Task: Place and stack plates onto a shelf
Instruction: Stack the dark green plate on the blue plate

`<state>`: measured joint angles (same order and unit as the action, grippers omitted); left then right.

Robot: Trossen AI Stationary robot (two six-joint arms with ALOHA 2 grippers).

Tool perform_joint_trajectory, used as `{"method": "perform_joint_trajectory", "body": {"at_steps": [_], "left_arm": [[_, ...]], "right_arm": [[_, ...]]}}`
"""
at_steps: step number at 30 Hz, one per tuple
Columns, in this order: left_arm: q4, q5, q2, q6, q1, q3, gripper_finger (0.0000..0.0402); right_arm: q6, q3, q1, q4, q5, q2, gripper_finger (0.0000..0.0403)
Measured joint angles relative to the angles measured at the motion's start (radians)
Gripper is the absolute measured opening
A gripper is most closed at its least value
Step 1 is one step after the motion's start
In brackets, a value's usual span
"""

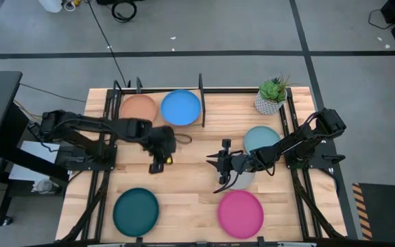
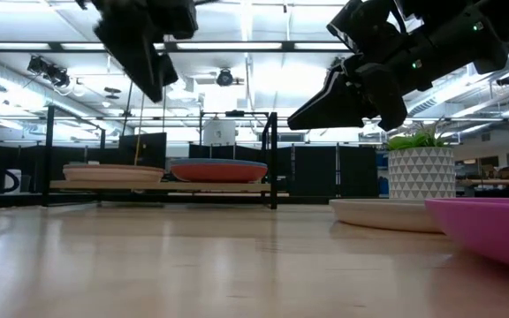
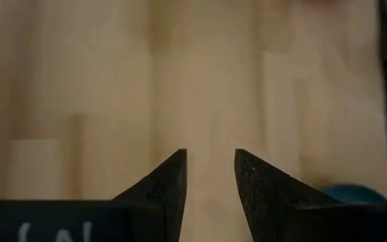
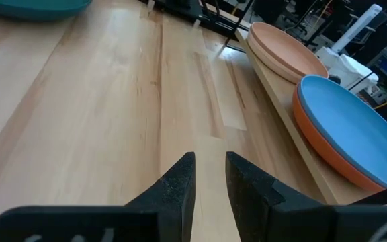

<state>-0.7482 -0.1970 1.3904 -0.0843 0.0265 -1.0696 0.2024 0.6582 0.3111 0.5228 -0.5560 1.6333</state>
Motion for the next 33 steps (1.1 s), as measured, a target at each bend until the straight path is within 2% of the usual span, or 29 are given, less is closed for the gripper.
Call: {"method": "perform_joint_trajectory", "body": {"at_steps": [11,17,24,33], "left_arm": [[0.13,0.0,0.004,-0.274,0.242,0.15,0.0133],[0.133,0.034,0.004,-0.292,0.346,0.232,0.0133],[0.131,0.054,0.004,-0.29,0.399,0.305,0.0133],[0.13,0.046,0.004,-0.317,0.428,0.324,0.0133]], "right_arm": [[0.002,0.0,0.0,0.0,0.0,0.0,0.0089],[0.019,0.0,0.0,0.016,0.0,0.0,0.0089],[0.036,0.0,0.0,0.026,0.0,0.0,0.0089],[0.036,0.0,-0.001,0.026,0.001,0.0,0.0089]]}}
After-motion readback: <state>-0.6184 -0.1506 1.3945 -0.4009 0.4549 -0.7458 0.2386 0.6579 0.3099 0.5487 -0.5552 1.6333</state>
